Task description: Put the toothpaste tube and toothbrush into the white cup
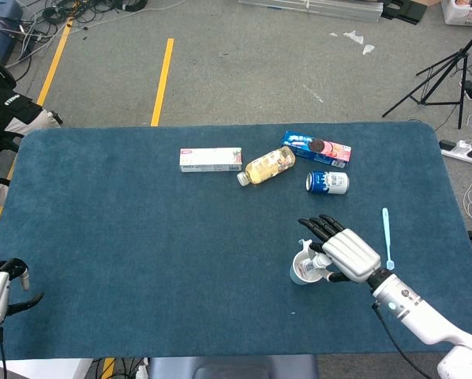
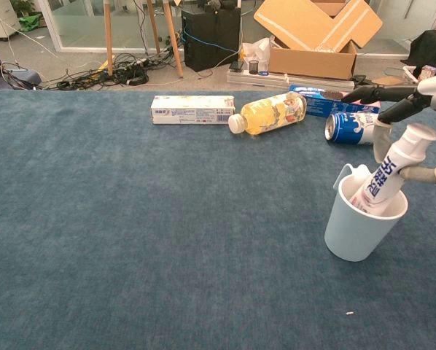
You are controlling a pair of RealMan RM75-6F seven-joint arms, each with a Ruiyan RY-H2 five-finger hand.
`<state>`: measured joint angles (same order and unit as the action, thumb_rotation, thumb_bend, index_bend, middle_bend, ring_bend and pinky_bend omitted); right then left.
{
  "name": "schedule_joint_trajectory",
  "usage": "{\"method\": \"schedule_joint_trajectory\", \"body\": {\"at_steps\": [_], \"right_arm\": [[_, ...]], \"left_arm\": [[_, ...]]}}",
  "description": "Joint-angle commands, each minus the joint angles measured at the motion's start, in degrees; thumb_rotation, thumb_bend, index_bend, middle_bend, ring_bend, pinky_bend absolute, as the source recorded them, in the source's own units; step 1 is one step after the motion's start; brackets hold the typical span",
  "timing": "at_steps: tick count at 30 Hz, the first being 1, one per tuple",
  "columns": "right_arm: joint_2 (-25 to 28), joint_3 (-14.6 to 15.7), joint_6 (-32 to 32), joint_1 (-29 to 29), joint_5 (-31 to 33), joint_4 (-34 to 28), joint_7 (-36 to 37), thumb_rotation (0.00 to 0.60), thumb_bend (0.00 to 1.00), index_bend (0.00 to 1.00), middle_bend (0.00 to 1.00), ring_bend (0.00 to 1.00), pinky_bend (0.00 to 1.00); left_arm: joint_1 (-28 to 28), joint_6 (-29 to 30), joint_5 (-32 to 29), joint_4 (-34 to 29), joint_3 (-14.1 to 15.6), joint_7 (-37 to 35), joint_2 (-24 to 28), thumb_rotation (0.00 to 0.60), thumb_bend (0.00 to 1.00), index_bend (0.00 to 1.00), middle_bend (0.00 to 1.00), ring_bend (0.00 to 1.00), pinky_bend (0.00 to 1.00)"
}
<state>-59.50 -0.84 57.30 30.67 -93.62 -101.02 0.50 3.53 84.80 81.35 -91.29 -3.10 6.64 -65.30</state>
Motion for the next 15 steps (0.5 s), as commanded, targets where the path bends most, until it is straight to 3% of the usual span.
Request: {"method": "schedule_joint_trajectory", "body": {"at_steps": [1, 15], "right_arm": [[-0.6, -0.1, -0.6, 0.4, 0.5, 0.4, -0.2, 0.600, 0.30, 0.65, 0.00, 0.00, 0.06], [-3.0, 0.1, -2.8, 1.9, 2.4, 2.1, -0.6, 0.600, 0.30, 0.65, 0.00, 0.00, 0.06]], "left_arm": [[0.0, 0.0, 0.0, 0.0, 0.0, 0.0, 0.0, 0.600, 0.00, 0.70, 0.44, 0.39, 0.35], [0.0, 0.0, 0.1, -0.1, 0.0, -0.3, 0.1, 0.600, 0.00, 0.70, 0.44, 0.39, 0.35]]}}
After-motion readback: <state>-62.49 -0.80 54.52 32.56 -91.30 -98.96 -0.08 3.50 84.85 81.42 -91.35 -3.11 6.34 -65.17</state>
